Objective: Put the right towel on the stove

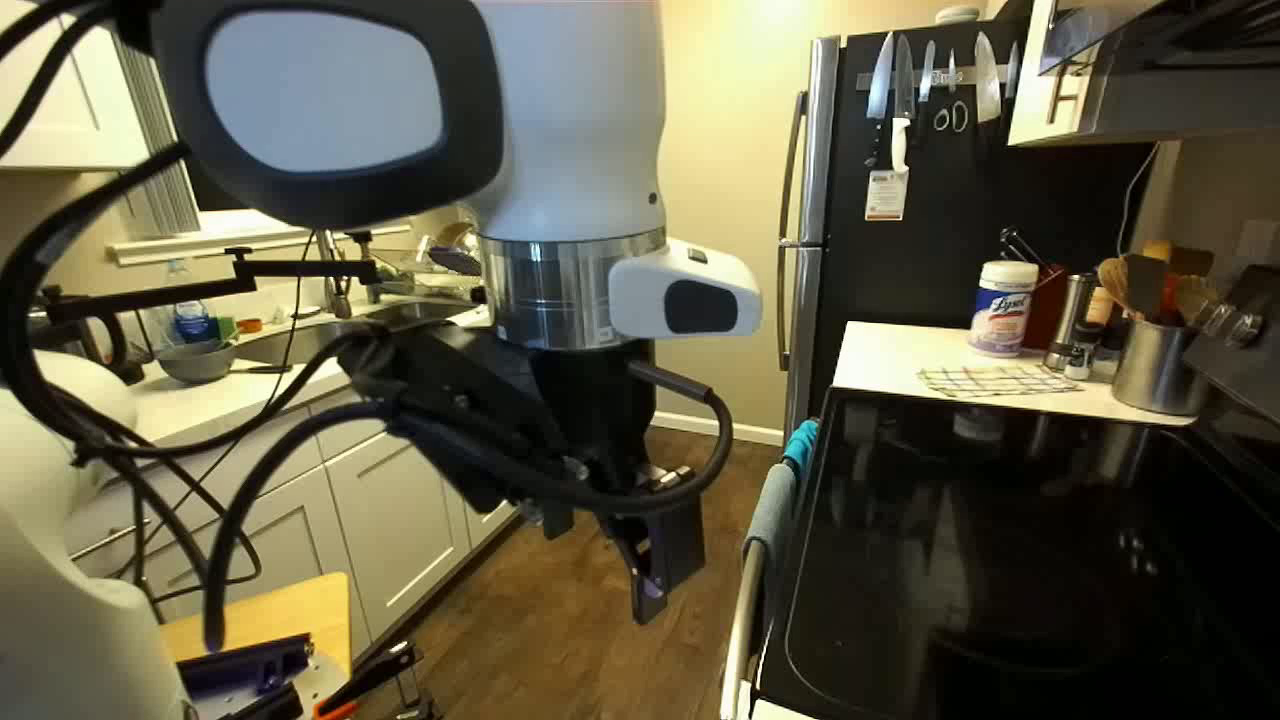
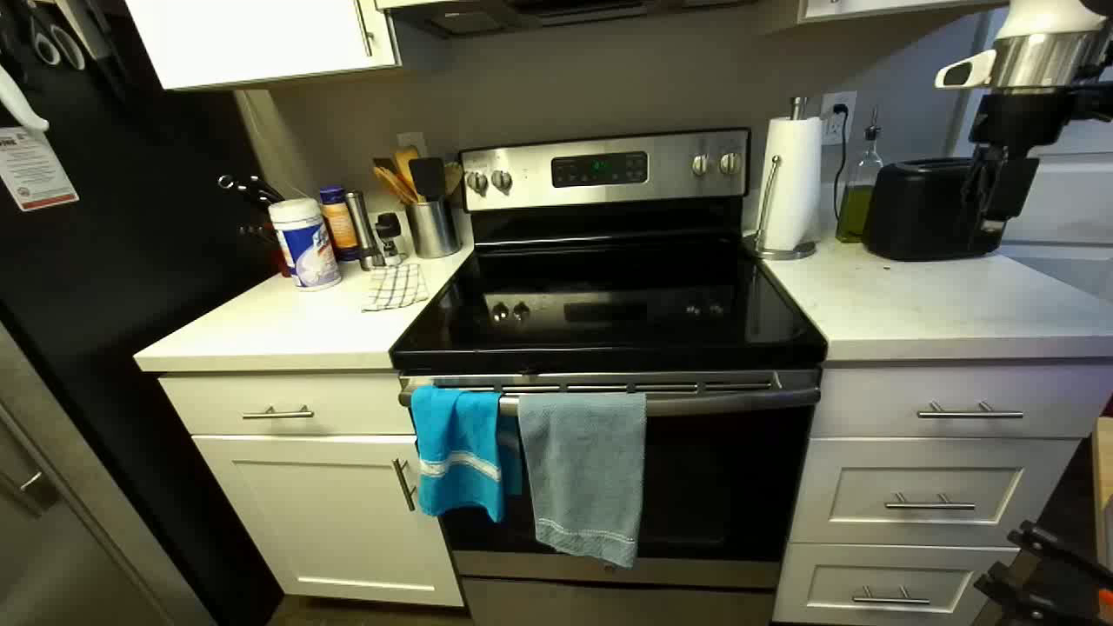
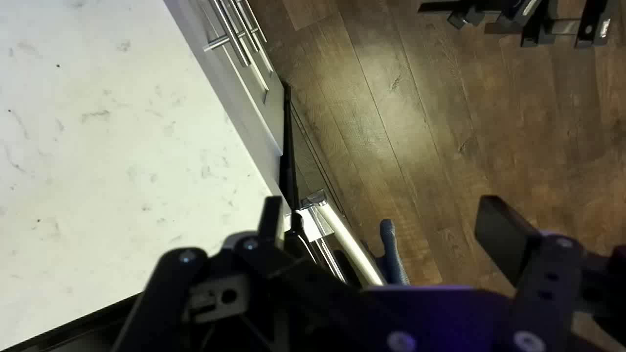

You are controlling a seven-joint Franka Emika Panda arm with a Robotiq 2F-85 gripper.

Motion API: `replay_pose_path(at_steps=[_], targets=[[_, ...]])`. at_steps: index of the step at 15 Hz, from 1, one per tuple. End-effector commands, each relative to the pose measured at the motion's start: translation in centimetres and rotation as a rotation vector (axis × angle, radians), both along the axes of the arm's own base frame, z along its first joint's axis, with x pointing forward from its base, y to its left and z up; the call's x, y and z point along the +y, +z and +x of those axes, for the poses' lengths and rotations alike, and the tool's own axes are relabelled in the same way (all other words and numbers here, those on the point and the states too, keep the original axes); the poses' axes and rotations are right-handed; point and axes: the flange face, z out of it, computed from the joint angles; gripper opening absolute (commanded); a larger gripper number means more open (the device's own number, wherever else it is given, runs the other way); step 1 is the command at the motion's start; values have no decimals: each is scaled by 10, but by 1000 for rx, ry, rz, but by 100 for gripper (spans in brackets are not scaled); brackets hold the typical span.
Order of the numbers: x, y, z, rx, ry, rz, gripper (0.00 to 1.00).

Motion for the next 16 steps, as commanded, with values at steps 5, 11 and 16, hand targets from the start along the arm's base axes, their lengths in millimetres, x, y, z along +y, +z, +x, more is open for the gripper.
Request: replay_pose_path(at_steps=[5, 11, 16], targets=[[0, 0, 0, 1, 0, 0, 100], [0, 0, 0, 1, 0, 0, 100], [14, 4, 37, -19, 55, -23, 100]])
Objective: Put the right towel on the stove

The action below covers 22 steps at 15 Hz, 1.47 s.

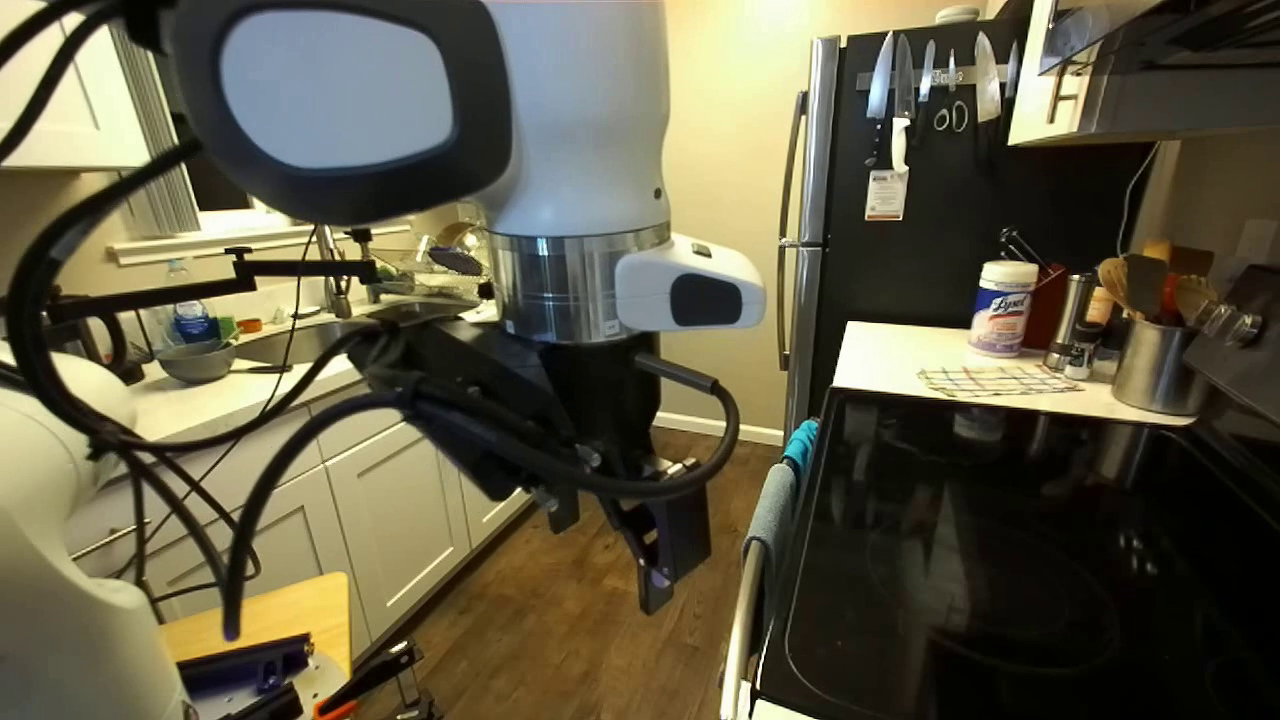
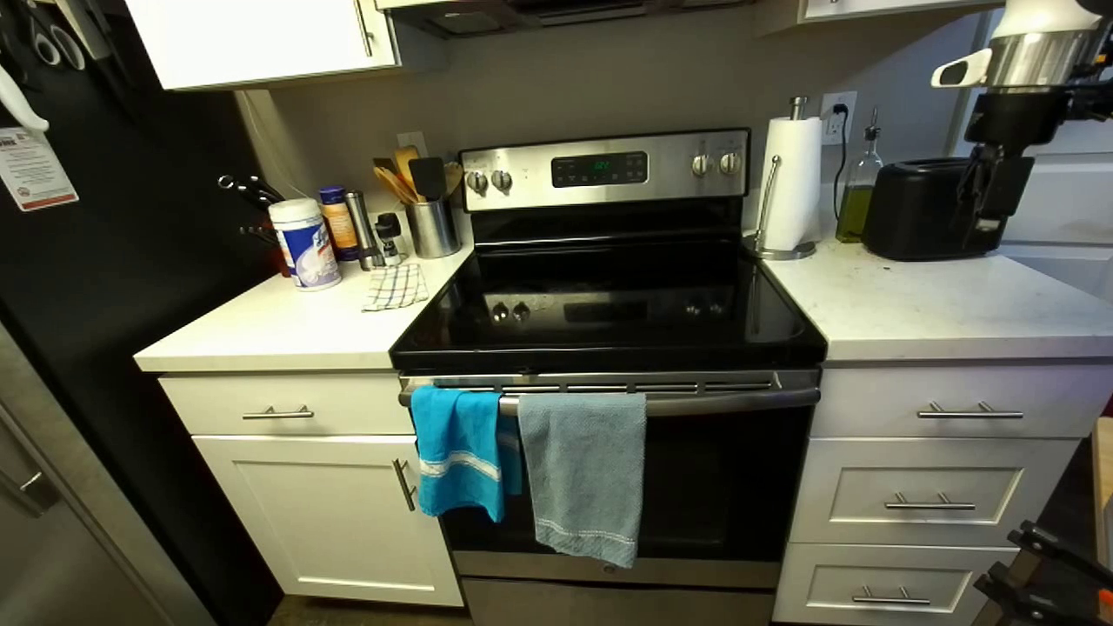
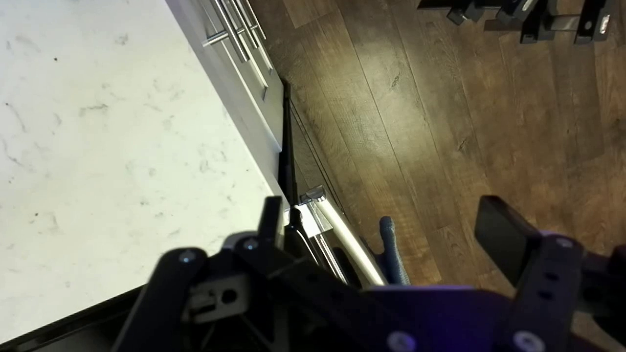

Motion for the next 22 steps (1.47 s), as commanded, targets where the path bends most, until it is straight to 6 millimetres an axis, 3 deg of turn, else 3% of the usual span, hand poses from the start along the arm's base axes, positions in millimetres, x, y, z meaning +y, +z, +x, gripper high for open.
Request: replay_pose_path(at_steps=[1, 6, 9, 16, 22], targets=[[18, 5, 45, -24, 71, -39, 100], [76, 19, 117, -63, 263, -145, 100], [112, 16, 154, -65, 351, -193, 100], [166, -28, 217, -90, 447, -215, 100], [205, -71, 243, -49, 519, -204, 100]])
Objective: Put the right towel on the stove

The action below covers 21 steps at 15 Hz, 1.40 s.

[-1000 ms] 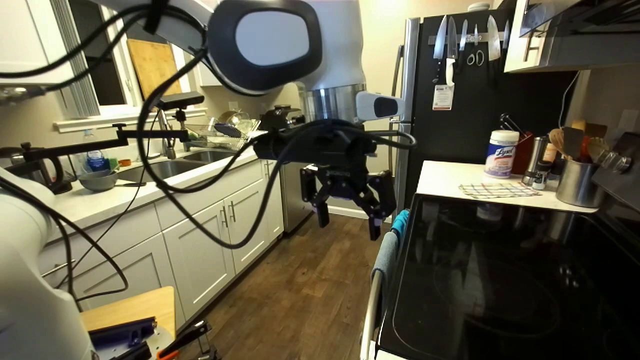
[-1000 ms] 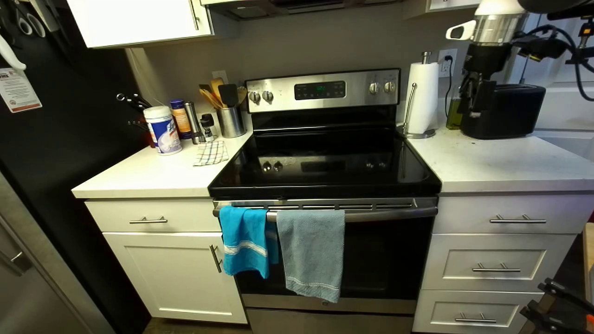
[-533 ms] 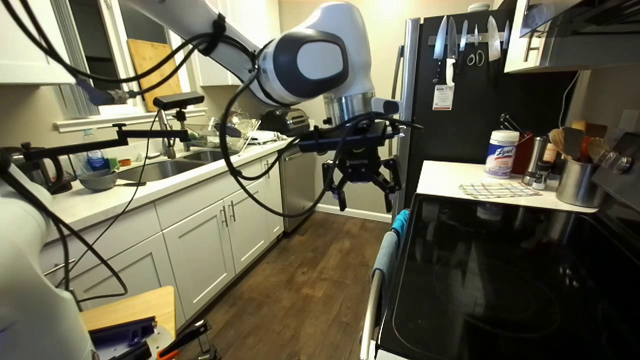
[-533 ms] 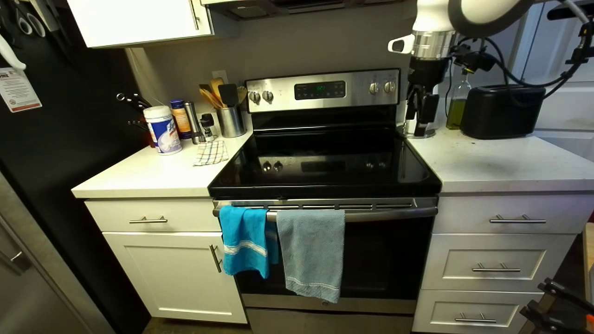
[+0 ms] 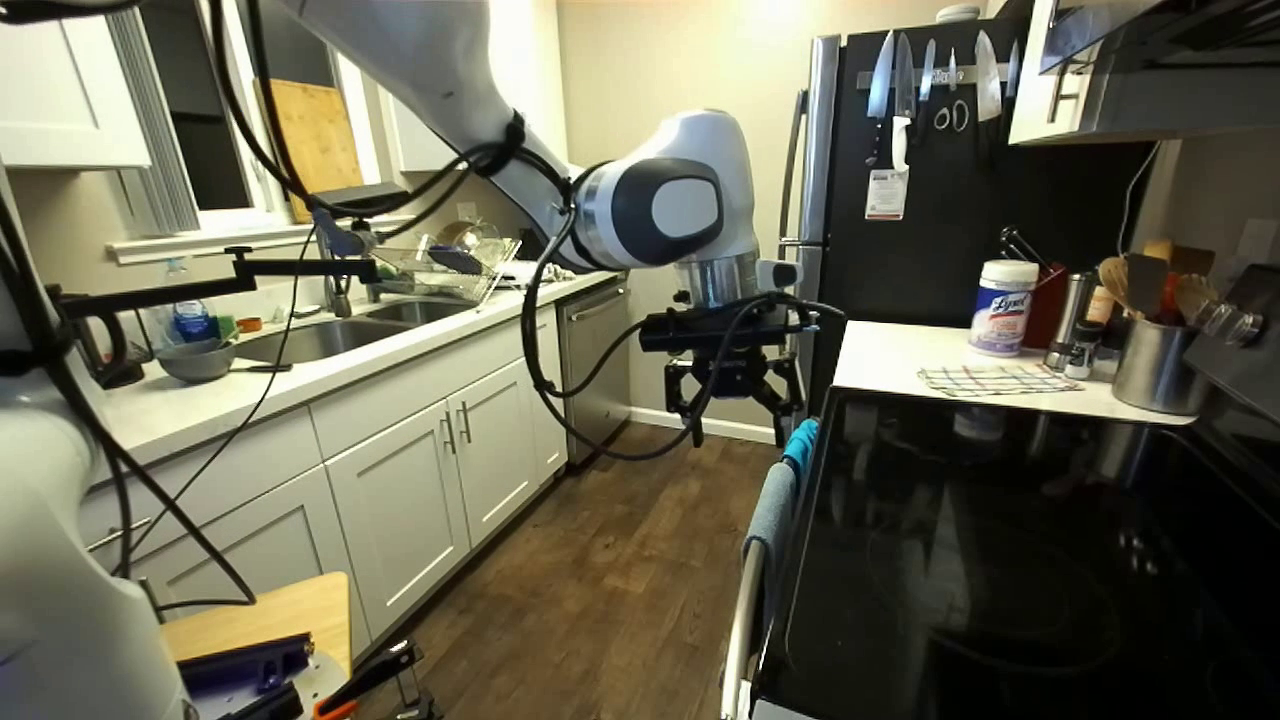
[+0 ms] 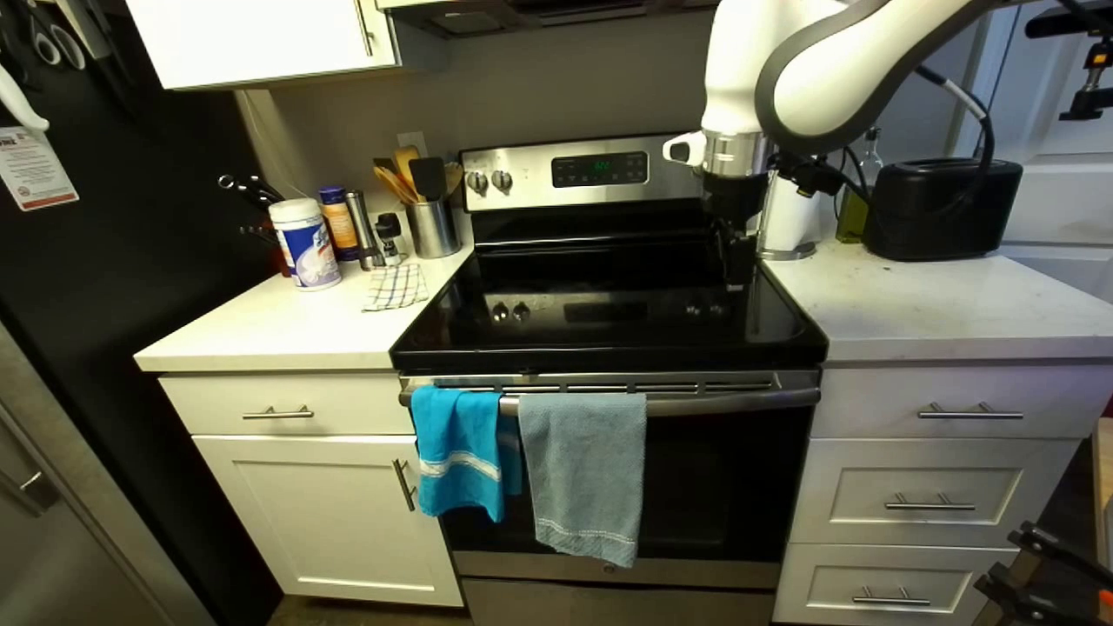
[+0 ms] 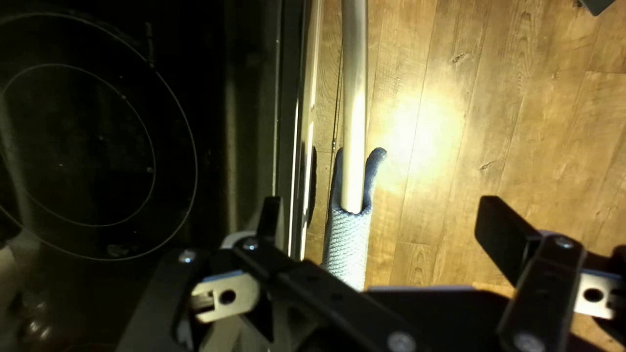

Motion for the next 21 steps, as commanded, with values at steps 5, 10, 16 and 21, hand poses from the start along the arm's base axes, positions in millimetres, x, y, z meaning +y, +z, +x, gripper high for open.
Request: replay_pose_path(at_steps=[5, 10, 16, 21], targets=[[41, -44, 33, 21, 83, -11, 100], [58, -71, 59, 4, 111, 3, 100], [78, -101, 85, -3, 144, -6, 100], [88, -120, 100, -30, 144, 36, 100]])
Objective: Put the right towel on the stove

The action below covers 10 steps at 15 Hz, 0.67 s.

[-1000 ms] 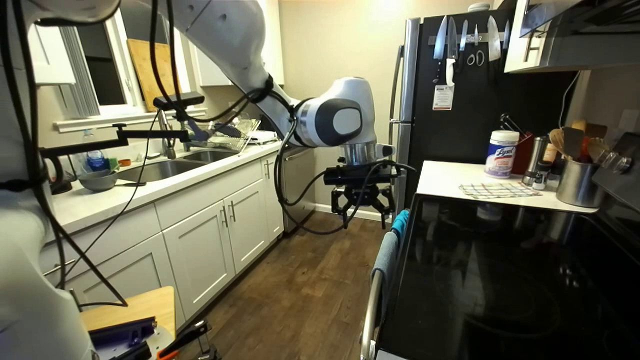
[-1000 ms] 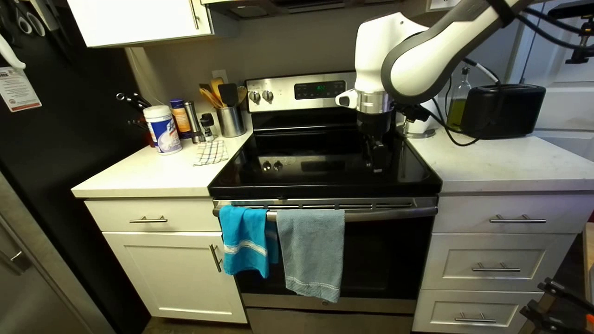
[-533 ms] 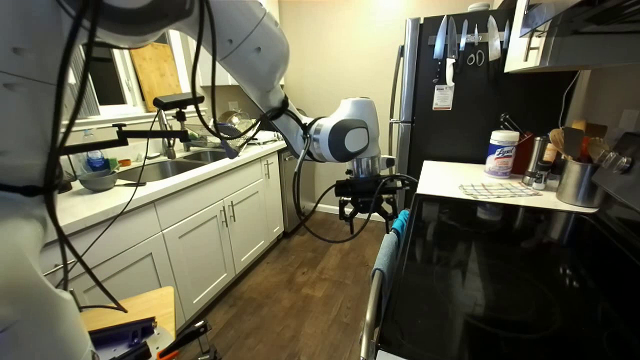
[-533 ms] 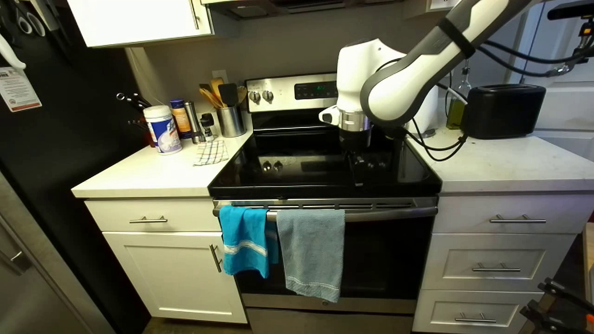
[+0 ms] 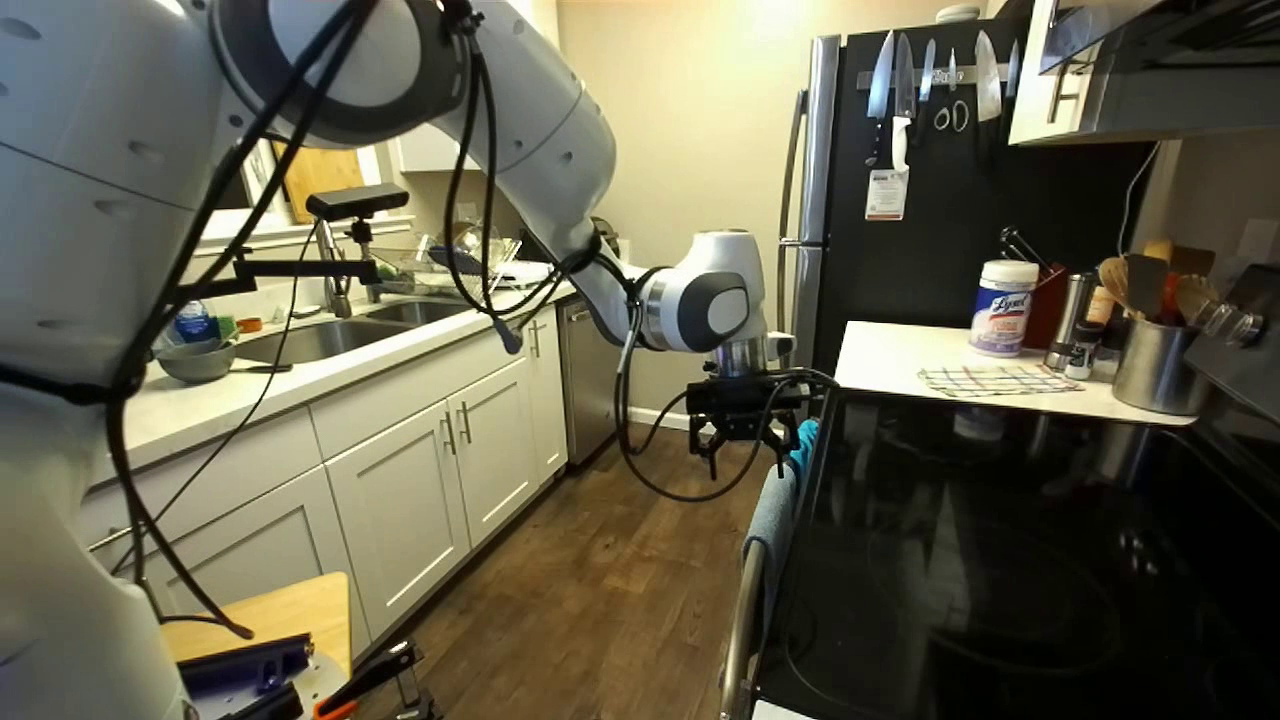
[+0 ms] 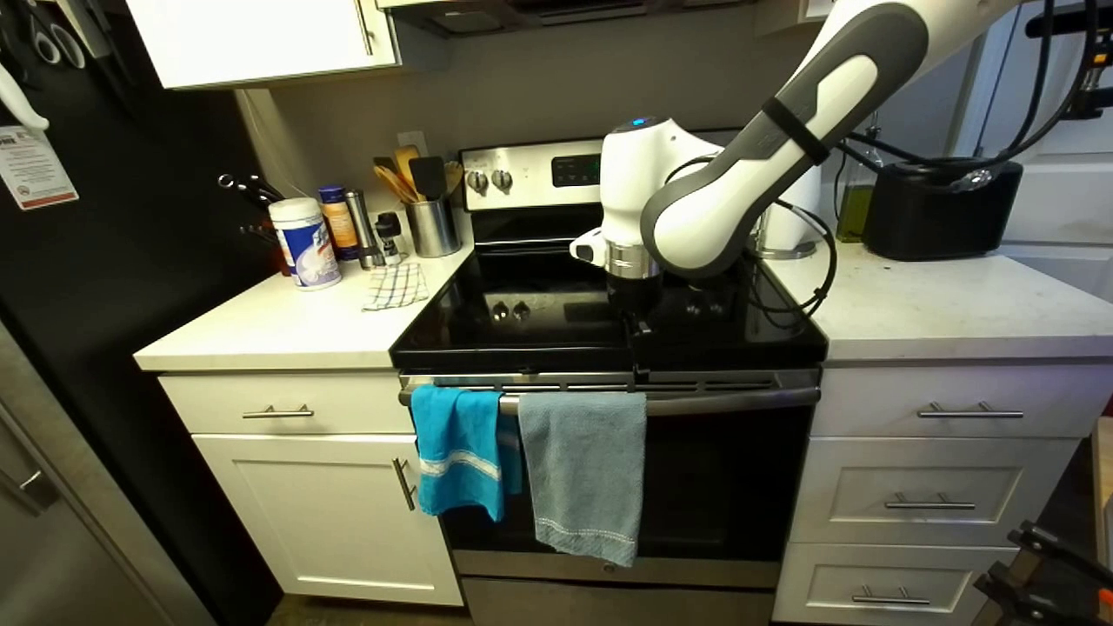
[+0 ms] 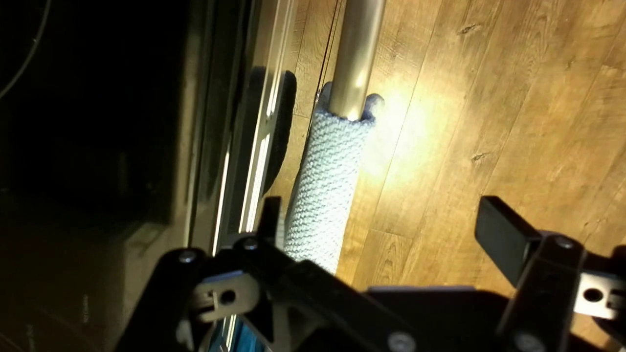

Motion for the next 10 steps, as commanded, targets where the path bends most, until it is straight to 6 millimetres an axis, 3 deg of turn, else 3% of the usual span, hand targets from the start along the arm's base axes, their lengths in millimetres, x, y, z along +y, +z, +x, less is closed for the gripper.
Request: replay_pose_path(at_steps=[1, 4, 10], targets=[[9, -10, 12, -50, -8, 32, 100], [18, -18, 15, -68, 1, 44, 100], [18, -19, 14, -48, 14, 39, 100]])
